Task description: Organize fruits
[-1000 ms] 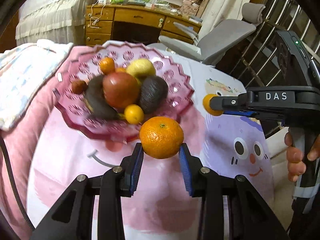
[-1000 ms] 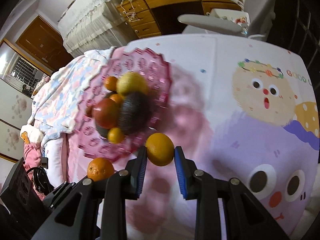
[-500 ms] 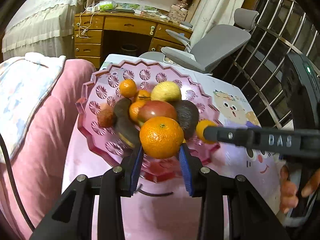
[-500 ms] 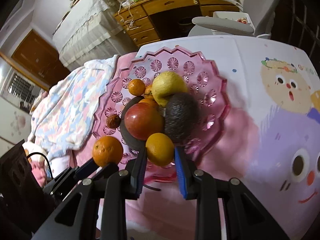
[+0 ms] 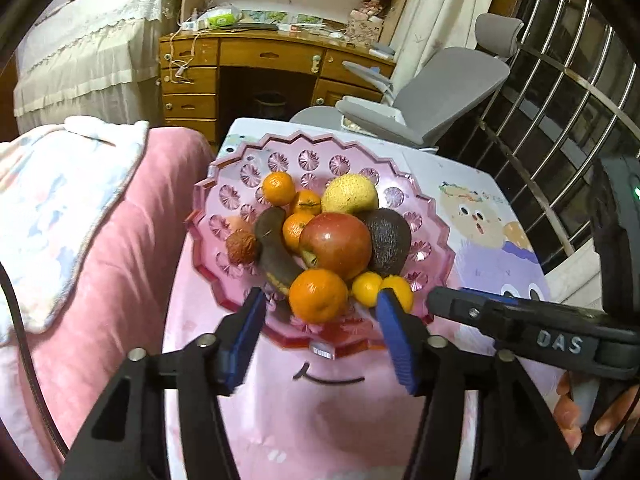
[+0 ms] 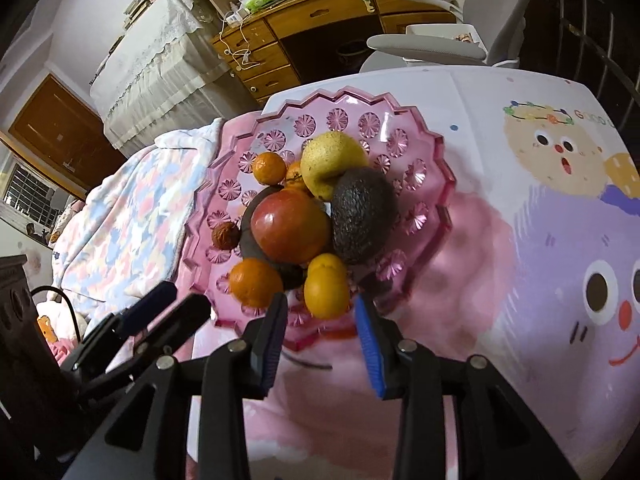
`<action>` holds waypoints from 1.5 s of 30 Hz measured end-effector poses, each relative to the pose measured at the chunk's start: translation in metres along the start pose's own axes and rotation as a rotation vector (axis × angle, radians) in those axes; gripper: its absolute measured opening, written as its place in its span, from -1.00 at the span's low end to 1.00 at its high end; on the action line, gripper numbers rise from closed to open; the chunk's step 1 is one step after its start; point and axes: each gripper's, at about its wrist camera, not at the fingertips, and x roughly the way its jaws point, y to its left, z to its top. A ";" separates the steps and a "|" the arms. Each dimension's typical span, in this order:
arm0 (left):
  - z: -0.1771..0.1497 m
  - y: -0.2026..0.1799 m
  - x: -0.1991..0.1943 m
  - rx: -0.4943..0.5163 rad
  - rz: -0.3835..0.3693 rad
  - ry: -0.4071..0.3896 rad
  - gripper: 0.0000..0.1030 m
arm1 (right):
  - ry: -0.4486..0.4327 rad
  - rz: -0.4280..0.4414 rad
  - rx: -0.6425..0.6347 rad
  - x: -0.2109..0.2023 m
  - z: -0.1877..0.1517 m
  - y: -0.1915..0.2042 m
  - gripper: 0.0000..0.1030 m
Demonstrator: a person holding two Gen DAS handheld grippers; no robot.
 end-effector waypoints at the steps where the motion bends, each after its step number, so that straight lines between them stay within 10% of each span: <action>1: -0.002 -0.002 -0.004 -0.002 0.012 0.006 0.25 | -0.002 -0.001 0.002 -0.004 -0.004 -0.002 -0.14; 21: -0.117 -0.098 -0.114 -0.038 0.085 0.217 0.43 | 0.075 -0.178 -0.103 -0.128 -0.177 -0.053 0.37; 28: -0.097 -0.138 -0.165 0.039 0.085 0.132 0.63 | 0.053 -0.193 0.029 -0.192 -0.186 -0.072 0.75; 45: -0.065 -0.193 -0.213 0.090 0.168 0.032 0.88 | -0.074 -0.162 0.022 -0.277 -0.168 -0.063 0.77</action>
